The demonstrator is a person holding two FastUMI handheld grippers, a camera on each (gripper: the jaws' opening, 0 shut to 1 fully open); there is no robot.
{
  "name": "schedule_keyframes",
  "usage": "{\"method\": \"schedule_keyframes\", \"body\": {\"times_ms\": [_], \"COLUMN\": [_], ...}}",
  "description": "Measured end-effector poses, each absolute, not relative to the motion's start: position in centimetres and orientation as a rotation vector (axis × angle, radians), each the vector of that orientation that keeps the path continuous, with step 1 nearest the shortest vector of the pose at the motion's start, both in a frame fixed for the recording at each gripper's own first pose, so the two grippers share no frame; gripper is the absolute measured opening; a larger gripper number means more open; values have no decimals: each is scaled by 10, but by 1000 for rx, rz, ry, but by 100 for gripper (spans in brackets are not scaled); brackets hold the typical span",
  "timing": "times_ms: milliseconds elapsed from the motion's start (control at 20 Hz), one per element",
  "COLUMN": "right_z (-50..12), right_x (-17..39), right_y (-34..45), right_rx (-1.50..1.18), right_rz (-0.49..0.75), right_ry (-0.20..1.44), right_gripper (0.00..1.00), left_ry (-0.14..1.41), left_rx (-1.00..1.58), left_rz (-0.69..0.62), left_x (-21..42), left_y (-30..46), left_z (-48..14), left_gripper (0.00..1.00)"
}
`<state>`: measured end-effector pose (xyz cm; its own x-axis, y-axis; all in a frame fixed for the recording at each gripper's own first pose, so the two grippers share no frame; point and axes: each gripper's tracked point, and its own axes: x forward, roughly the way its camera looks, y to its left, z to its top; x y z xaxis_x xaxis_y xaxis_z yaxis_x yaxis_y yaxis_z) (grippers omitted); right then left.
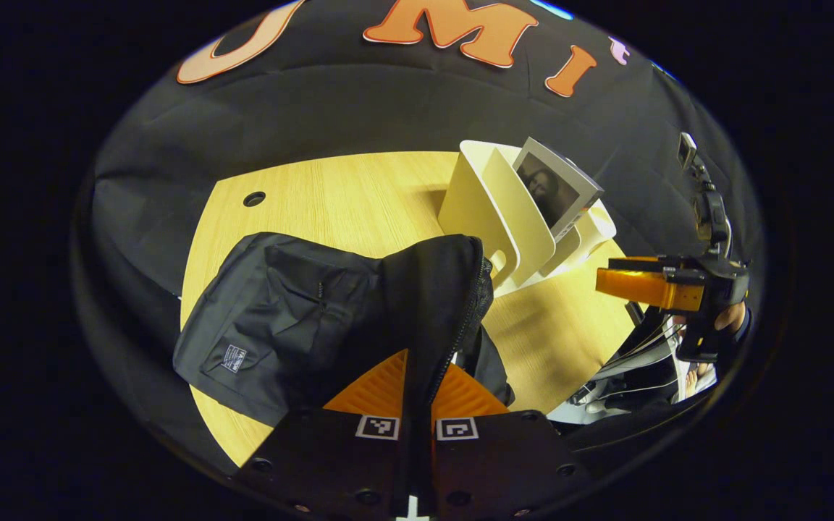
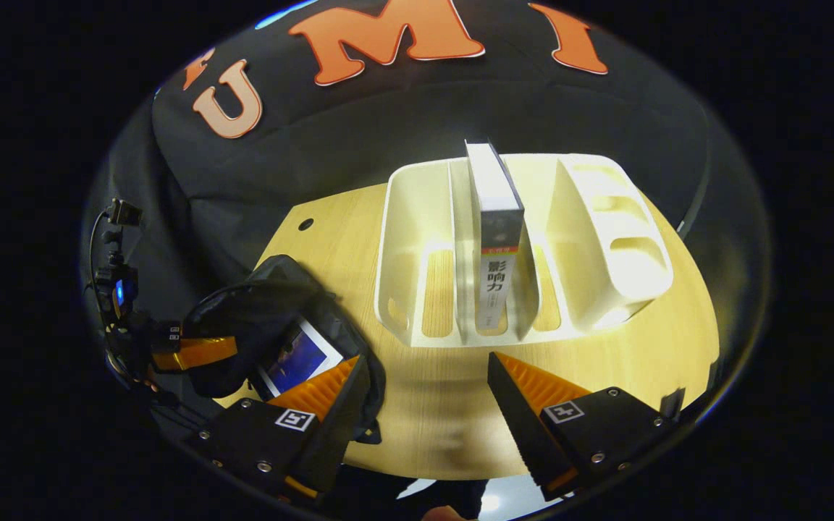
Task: Open the schoolbag, grab two books from the bookshelf and put them into the schoolbag.
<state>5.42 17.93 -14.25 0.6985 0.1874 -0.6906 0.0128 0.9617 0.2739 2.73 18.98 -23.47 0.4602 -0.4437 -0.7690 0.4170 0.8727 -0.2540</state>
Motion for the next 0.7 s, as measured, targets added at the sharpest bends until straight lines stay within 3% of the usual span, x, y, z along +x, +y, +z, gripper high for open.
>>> {"method": "schedule_keyframes", "body": {"times_ms": [700], "right_z": [-93], "right_x": [116], "right_y": [108], "right_rx": [23], "right_rz": [61], "right_ry": [898], "right_gripper": [99], "left_ry": [969], "left_rx": [-93], "left_rz": [-515], "left_x": [23], "left_y": [185], "left_z": [-246], "left_gripper": [5]}}
